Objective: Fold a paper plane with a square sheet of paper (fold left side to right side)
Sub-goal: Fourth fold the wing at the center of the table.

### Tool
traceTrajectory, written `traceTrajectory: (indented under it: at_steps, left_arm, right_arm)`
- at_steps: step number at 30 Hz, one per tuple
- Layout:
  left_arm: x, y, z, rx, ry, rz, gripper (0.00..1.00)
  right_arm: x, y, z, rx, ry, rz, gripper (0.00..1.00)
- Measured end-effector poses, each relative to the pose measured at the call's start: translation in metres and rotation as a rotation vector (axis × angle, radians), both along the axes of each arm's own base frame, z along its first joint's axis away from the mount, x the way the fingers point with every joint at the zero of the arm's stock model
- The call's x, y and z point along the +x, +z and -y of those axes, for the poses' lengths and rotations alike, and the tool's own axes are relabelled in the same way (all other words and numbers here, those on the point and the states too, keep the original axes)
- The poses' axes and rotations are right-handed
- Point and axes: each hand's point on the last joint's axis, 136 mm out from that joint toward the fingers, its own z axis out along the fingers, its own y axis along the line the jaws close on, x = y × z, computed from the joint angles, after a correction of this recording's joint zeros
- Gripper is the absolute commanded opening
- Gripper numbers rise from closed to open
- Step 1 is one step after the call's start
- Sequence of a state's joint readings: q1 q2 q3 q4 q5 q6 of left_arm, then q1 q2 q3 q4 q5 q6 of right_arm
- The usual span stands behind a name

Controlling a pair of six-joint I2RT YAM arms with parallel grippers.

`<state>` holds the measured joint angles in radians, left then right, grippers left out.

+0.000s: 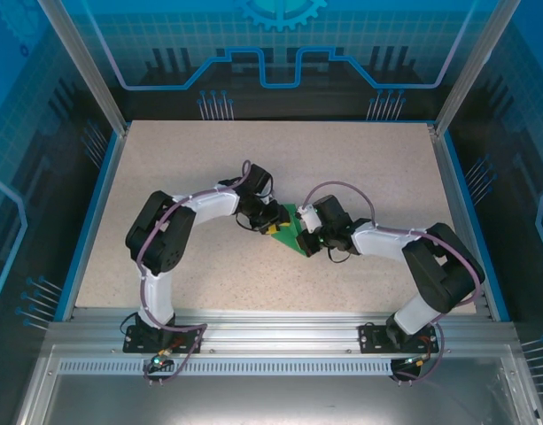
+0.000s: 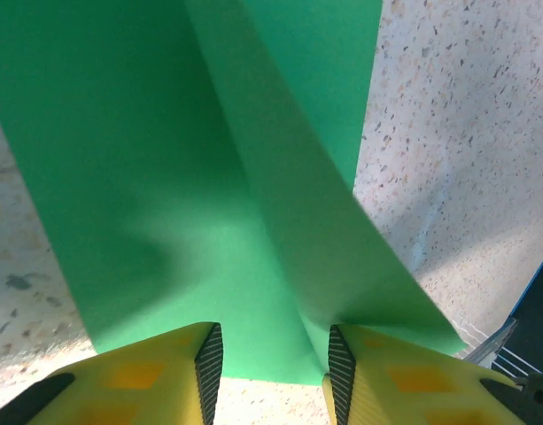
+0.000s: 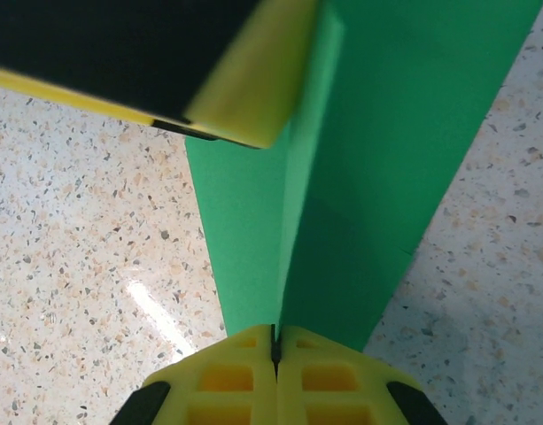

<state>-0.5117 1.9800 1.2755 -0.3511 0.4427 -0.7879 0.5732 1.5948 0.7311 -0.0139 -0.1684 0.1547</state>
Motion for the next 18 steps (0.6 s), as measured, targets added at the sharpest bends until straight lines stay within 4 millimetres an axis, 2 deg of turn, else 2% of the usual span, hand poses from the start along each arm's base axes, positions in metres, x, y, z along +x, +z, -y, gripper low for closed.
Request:
traceTrajectory:
  at_steps: [6,14,18]
  left_arm:
    - [0.001,-0.006,0.002,0.006,-0.004,-0.009,0.41]
    - [-0.001,-0.016,0.002,0.016,-0.006,-0.027,0.41]
    - [0.000,-0.015,0.003,0.014,-0.007,-0.023,0.40]
  right_arm:
    - [0.000,-0.005,0.001,0.009,-0.007,-0.027,0.04]
    - [0.004,-0.001,0.006,0.073,-0.044,-0.079,0.25]
    - [0.009,0.004,0.013,0.148,-0.079,-0.132,0.35]
